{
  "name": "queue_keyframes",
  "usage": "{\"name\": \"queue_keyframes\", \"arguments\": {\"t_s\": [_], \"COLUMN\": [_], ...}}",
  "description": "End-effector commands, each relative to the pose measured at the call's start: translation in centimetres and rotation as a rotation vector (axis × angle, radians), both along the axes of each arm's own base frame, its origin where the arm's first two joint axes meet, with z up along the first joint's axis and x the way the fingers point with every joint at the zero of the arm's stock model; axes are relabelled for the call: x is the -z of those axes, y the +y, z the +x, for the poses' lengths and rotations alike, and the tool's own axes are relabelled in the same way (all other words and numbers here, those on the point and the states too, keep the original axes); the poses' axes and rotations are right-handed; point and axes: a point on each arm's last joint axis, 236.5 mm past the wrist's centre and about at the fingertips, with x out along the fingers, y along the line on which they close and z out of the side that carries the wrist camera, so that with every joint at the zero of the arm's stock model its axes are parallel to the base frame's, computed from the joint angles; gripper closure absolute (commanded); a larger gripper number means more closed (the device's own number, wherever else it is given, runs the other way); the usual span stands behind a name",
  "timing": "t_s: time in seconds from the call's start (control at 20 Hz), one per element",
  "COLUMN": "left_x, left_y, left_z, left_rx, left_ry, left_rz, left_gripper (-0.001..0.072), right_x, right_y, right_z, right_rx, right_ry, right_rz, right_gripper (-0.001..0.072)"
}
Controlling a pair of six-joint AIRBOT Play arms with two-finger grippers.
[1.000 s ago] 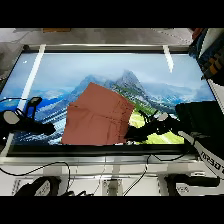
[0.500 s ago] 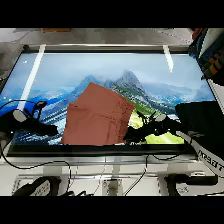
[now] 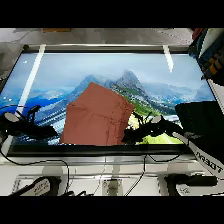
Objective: Fold the clothes and pants, and hang the long-sleeved shirts on hangers.
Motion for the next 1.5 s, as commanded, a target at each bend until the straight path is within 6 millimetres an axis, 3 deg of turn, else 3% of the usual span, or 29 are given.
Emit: {"name": "queue_keyframes", "arguments": {"t_s": [0.0,0.2,0.35,0.55,0.65,0.75,0.85,0.95,1.05,1.2,1.25,1.35,1.45], "left_x": [1.0,3.5,4.4,3.7,1.6,-2.1,-7.2,-14.0,-22.5,-35.3,-38.5,-44.0,-47.9], "left_y": [-1.9,-2.9,-3.3,-4.0,-4.9,-5.4,-5.1,-4.8,-5.6,-7.9,-8.2,-8.5,-9.5], "left_z": [-0.5,-2.0,-2.8,-1.7,0.4,3.2,6.1,8.2,8.7,6.2,4.8,1.5,-2.4], "left_rx": [-0.005,0.020,0.063,0.079,0.077,0.086,0.105,0.137,0.170,0.177,0.158,0.111,0.090], "left_ry": [0.061,0.172,0.197,0.137,0.050,-0.080,-0.252,-0.469,-0.724,-1.121,-1.239,-1.454,-1.618], "left_rz": [-0.156,-0.218,-0.246,-0.291,-0.350,-0.388,-0.357,-0.286,-0.223,-0.122,-0.063,0.067,0.145], "left_gripper": [0.0192,0.0229,0.0242,0.0697,0.0699,0.0700,0.0701,0.0700,0.0700,0.0700,0.0700,0.0700,0.0700], "right_x": [0.0,-0.6,-2.0,-3.7,-5.1,-7.1,-10.2,-15.1,-20.8,-30.2,-33.2,-38.9,-42.9], "right_y": [0.0,0.4,1.0,1.7,1.9,1.7,1.6,1.9,2.2,2.0,1.8,1.1,0.1], "right_z": [0.0,0.3,1.8,3.8,4.4,5.0,5.6,6.6,7.0,5.2,4.3,1.6,-1.5], "right_rx": [-0.004,-0.017,-0.026,-0.036,-0.069,-0.134,-0.181,-0.190,-0.188,-0.196,-0.176,-0.128,-0.069], "right_ry": [-0.006,-0.013,-0.055,-0.114,-0.152,-0.227,-0.317,-0.450,-0.595,-0.806,-0.862,-0.963,-1.003], "right_rz": [-0.001,0.013,0.035,0.057,0.066,0.054,0.055,0.083,0.121,0.192,0.216,0.269,0.316], "right_gripper": [0.0692,0.0692,0.0692,0.0692,0.0692,0.0692,0.0692,0.0692,0.0692,0.0692,0.0692,0.0692,0.0692]}}
